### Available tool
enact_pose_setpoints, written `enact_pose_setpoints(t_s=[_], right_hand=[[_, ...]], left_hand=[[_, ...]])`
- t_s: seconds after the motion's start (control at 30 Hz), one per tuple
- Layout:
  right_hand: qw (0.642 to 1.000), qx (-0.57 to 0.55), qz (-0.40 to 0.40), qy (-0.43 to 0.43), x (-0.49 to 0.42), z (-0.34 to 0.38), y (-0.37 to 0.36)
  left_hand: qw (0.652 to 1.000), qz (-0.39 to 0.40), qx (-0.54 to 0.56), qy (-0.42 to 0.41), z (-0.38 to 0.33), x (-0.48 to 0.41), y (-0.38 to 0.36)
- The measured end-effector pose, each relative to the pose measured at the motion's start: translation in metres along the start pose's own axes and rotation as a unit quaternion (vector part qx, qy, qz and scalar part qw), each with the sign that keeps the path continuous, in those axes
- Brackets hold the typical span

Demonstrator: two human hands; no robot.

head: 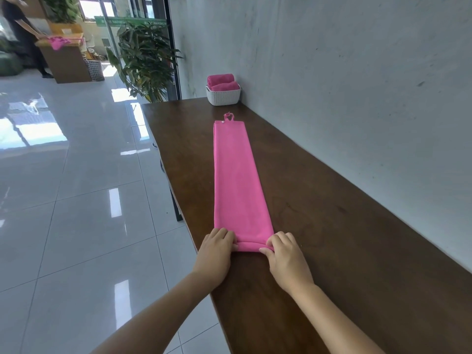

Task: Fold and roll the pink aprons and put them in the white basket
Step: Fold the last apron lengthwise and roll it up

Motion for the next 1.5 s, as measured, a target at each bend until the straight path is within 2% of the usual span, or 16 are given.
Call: enact_pose_setpoints(t_s=[0.17,0.3,0.37,0.43,0.5,0.57,0.63,0.8,0.9,1.0,1.07,1.13,1.2,1.33,1.5], right_hand=[[0.993,-0.053,0.098,-0.049,0.003,0.005,0.002],[0.975,-0.121,0.144,-0.118,0.005,0.009,-0.004],[0.968,-0.137,0.143,-0.155,0.003,0.010,-0.005],[0.962,-0.144,0.142,-0.186,-0.001,0.010,-0.006],[0.957,-0.152,0.135,-0.206,-0.004,0.010,-0.006],[0.959,-0.148,0.115,-0.215,-0.005,0.009,-0.005],[0.962,-0.140,0.088,-0.218,-0.005,0.009,-0.005],[0.965,-0.126,0.052,-0.222,-0.008,0.008,-0.006],[0.982,-0.064,0.019,-0.178,-0.007,0.015,-0.002],[0.994,0.013,-0.043,-0.100,0.004,0.021,-0.003],[0.995,0.029,-0.074,-0.067,0.012,0.021,-0.007],[0.995,0.037,-0.084,-0.043,0.017,0.018,-0.010],[0.994,0.057,-0.084,-0.032,0.018,0.016,-0.012],[0.997,0.038,-0.046,-0.058,0.014,0.013,-0.013],[0.992,-0.047,0.022,-0.111,0.001,0.010,-0.009]], left_hand=[[0.995,0.067,0.023,0.064,0.013,0.002,0.007],[0.976,0.138,0.081,0.149,0.024,0.010,0.012],[0.970,0.141,0.096,0.175,0.027,0.012,0.013],[0.972,0.103,0.096,0.190,0.026,0.013,0.016],[0.985,0.026,0.065,0.157,0.019,0.017,0.021],[0.997,-0.052,0.006,0.057,0.011,0.024,0.020],[0.994,-0.098,-0.043,-0.032,0.006,0.033,0.011],[0.982,-0.116,-0.115,-0.093,0.007,0.039,0.002],[0.981,-0.109,-0.127,-0.096,0.010,0.034,0.004],[0.990,-0.088,-0.095,-0.063,0.013,0.029,0.002],[0.997,-0.061,-0.040,-0.006,0.020,0.023,0.000],[0.998,-0.010,0.024,0.054,0.027,0.017,-0.003],[0.996,0.021,0.045,0.072,0.030,0.010,0.000],[0.989,0.065,0.075,0.108,0.028,-0.001,0.011],[0.957,0.096,0.168,0.215,0.036,-0.013,0.016]])
Point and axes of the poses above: each hand's wrist, its own x-axis away from the middle knuckle, its own y-axis out of the back of the hand, z = x × y, the point moved 5 cm from there along -x, towards the middle knuckle, and after that the axes turned 2 degrees about z, right-handed, at the moved point
